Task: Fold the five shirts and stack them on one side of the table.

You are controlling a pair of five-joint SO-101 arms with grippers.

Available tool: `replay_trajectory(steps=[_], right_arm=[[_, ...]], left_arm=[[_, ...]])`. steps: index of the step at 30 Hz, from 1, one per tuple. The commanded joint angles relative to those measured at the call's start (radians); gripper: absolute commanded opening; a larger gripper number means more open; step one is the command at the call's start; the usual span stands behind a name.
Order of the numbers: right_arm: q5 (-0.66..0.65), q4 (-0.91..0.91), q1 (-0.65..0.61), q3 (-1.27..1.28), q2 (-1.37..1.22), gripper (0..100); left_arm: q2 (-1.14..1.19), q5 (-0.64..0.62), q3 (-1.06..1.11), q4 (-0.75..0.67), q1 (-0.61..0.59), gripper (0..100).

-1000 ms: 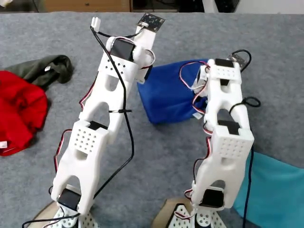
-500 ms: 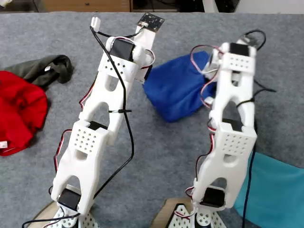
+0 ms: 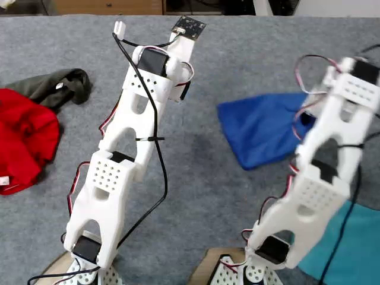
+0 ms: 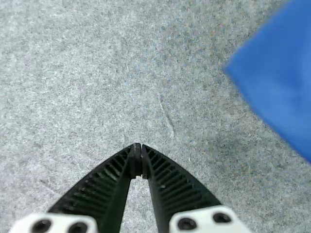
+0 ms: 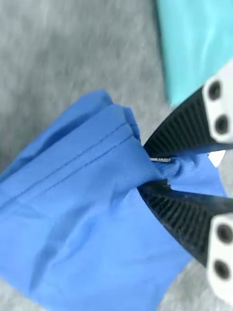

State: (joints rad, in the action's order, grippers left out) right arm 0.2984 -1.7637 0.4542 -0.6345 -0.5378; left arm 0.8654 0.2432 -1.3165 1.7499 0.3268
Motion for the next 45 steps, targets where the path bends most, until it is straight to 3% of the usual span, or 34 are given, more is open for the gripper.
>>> replay_trajectory(steps=[1,11,16,23,41,45], right_arm=[[-0.074,-0.02,0.084,0.143,0.222,0.3],[-0.307,-0.009,0.409,0.449,0.498,0.3],[-0.434,0.057,0.627,0.467,0.496,0.3],[-0.577,0.054,0.828,0.466,0.498,0.3],[-0.792,-0.011,1.026,0.456,0.504,0.6],[-0.816,-0.011,1.021,0.449,0.506,13.0]], left_arm=[[-0.022,0.011,-0.014,0.008,0.012,2],[-0.024,0.009,-0.011,0.009,0.015,2],[-0.015,0.006,-0.005,0.009,0.04,2],[-0.013,0.003,-0.005,0.009,0.048,2],[-0.024,0.008,0.02,0.009,0.049,2],[-0.024,0.003,0.018,0.009,0.048,2]])
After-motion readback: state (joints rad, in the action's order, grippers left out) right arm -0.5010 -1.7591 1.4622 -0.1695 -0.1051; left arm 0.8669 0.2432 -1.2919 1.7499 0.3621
